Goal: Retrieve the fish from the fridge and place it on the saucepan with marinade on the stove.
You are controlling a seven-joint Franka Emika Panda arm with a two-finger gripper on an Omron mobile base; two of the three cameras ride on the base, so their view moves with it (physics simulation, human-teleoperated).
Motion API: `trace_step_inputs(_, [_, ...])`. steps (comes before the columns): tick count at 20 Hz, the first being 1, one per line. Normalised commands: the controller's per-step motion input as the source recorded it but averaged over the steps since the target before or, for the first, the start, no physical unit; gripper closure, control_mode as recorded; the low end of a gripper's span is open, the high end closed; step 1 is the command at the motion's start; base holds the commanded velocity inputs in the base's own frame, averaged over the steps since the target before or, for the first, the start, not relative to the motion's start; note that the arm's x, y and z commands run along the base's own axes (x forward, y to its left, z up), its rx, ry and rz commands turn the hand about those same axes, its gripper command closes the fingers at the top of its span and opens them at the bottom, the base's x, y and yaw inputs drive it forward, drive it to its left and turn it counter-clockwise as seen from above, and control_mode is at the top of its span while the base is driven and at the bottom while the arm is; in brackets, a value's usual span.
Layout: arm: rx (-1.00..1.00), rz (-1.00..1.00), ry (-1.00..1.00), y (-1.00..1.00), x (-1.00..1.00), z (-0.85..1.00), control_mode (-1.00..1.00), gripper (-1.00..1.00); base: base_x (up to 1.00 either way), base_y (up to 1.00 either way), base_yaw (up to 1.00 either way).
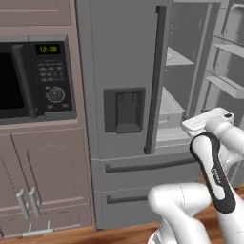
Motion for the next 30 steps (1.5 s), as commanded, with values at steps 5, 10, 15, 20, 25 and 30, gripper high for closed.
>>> trace_step_inputs(5, [0.10,0.13,0.00,0.43,-0.70,0.60,-1.00,-1.00,0.00,0.00,0.00])
trace_step_inputs(10, [0.00,0.09,0.00,0.54,-0.59,0.52,-1.00,-1.00,0.00,0.00,0.00])
trace_step_inputs(15, [0.00,0.03,0.00,0.69,-0.30,0.05,-1.00,-1.00,0.00,0.00,0.00])
trace_step_inputs(20, [-0.02,-0.21,0.03,0.26,0.25,0.00,-1.00,-1.00,0.00,0.00,0.00])
trace_step_inputs(25, [-0.06,-0.35,0.01,0.00,0.58,0.00,-1.00,-1.00,0.00,0.00,0.00])
trace_step_inputs(30, [-0.06,-0.29,0.19,-0.08,0.52,0.00,-1.00,-1.00,0.00,0.00,0.00])
